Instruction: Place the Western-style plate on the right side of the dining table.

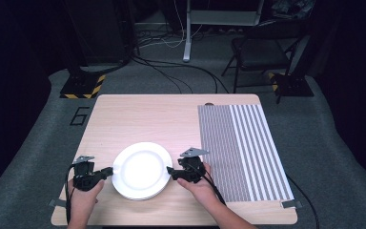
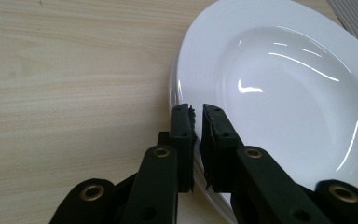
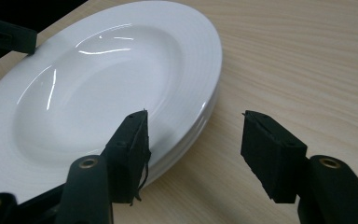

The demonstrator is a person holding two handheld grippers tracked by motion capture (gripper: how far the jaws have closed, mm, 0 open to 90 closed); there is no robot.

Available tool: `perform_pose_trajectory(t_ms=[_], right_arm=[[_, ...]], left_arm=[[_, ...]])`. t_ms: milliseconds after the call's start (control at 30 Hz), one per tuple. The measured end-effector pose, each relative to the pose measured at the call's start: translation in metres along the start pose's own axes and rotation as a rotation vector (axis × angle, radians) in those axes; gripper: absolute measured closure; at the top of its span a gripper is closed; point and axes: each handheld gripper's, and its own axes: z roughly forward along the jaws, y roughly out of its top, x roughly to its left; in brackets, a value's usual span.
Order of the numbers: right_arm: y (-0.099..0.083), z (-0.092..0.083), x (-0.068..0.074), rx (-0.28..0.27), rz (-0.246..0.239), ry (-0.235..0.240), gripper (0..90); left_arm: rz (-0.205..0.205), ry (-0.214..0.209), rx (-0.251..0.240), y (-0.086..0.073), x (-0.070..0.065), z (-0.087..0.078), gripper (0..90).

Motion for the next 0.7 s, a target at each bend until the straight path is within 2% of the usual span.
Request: perform_pose_trajectory(t_ms=[367, 533, 700], right_arm=[[-0.001, 0.007, 0.008, 0.027, -0.008, 0.052, 42.1], [-0.002, 0.008, 0.011, 0.047, 0.004, 0.081, 42.3], [-0.001, 0.007, 0.012, 0.045, 0.003, 0.071, 42.2]], left_arm=[[0.03, 0.02, -0.001, -0.001, -0.004, 0.0, 81.8], [0.022, 0.015, 0.002, -0.001, -0.004, 0.001, 80.6], [0.019, 0.002, 0.01, -0.001, -0.003, 0.002, 80.4]])
